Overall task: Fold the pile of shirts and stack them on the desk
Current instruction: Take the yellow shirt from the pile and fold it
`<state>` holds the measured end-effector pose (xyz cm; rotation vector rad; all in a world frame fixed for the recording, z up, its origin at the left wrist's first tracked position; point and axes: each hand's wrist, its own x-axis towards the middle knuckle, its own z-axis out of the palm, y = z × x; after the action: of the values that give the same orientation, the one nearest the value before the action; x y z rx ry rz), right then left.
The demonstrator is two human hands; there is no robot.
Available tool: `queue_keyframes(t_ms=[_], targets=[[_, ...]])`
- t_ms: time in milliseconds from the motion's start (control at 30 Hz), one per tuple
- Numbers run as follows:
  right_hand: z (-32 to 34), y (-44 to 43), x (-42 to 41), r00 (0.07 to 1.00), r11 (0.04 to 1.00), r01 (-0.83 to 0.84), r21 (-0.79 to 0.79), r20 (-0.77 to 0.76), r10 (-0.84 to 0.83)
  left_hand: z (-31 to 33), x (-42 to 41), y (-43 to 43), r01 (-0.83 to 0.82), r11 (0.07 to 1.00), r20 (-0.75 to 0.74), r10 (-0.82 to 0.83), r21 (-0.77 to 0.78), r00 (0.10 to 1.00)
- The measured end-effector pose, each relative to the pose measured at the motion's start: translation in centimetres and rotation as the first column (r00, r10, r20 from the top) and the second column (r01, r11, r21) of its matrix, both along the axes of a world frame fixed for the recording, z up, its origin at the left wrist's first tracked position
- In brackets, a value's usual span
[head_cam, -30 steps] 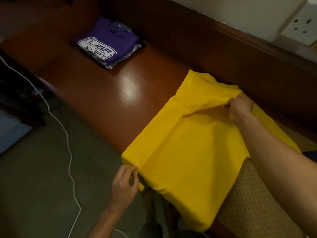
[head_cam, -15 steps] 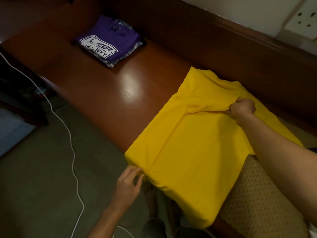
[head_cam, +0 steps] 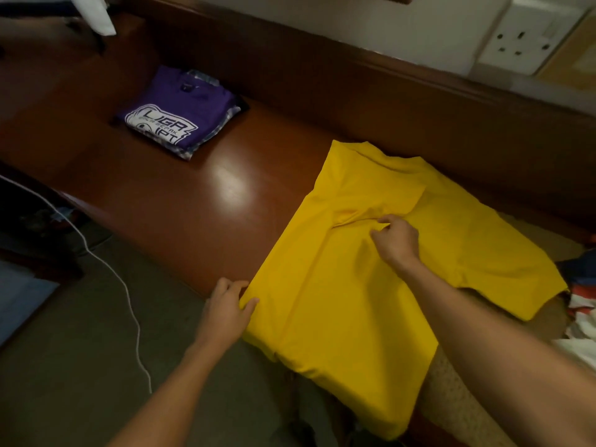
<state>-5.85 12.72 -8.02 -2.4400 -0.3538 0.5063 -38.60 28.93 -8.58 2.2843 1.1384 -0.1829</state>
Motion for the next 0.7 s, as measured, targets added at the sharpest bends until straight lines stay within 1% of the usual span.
queue_keyframes(t_ms=[67,100,167,267,333,400,467,500,567,633,700], targets=[[0.4,-0.1,-0.2,0.99,0.995,-0.102,-0.012,0.097,0.103,0.2,2.1,1.4,0.05,0.998,-0.013,-0.05,-0.027,0.999],[0.6,0.0,-0.2,0.978,0.989,-0.145,-0.024,0.148,0.147,0.1,3.3,2.2,0.069,0.997,0.007,-0.069,-0.047,0.998],[0.9,0.5,0.3,0.948,0.972,-0.214,-0.096,0.22,0.231,0.2,6.3,3.7,0.103,0.991,0.058,-0.098,-0.091,0.994],[0.8,1.7,1.9,0.894,0.905,-0.292,-0.309,0.248,0.373,0.0,11.5,6.1,0.165,0.982,0.099,-0.156,-0.093,0.983],[0.2,2.2,3.0,0.875,0.86,-0.318,-0.399,0.225,0.428,-0.3,15.1,7.7,0.204,0.973,0.129,-0.189,-0.11,0.973],[0.1,2.5,3.4,0.895,0.875,-0.261,-0.408,0.238,0.377,-0.8,18.7,9.3,0.262,0.956,0.155,-0.241,-0.132,0.958],[0.2,2.6,3.0,0.909,0.931,-0.144,-0.334,0.327,0.258,-0.7,22.4,10.7,0.304,0.938,0.18,-0.274,-0.166,0.945],[0.3,2.4,2.6,0.901,0.949,-0.098,-0.3,0.378,0.212,-0.5,24.2,11.3,0.312,0.93,0.195,-0.275,-0.194,0.941],[0.3,1.9,1.6,0.878,0.952,-0.059,-0.3,0.438,0.192,-0.5,27.6,12.1,0.339,0.912,0.221,-0.29,-0.232,0.931],[-0.4,1.4,0.7,0.887,0.938,-0.067,-0.339,0.411,0.212,-1.1,30.3,12.8,0.356,0.909,0.207,-0.313,-0.218,0.927],[-1.2,1.1,0.0,0.9,0.937,-0.06,-0.345,0.388,0.201,-1.6,32.3,13.2,0.369,0.916,0.164,-0.344,-0.156,0.924]])
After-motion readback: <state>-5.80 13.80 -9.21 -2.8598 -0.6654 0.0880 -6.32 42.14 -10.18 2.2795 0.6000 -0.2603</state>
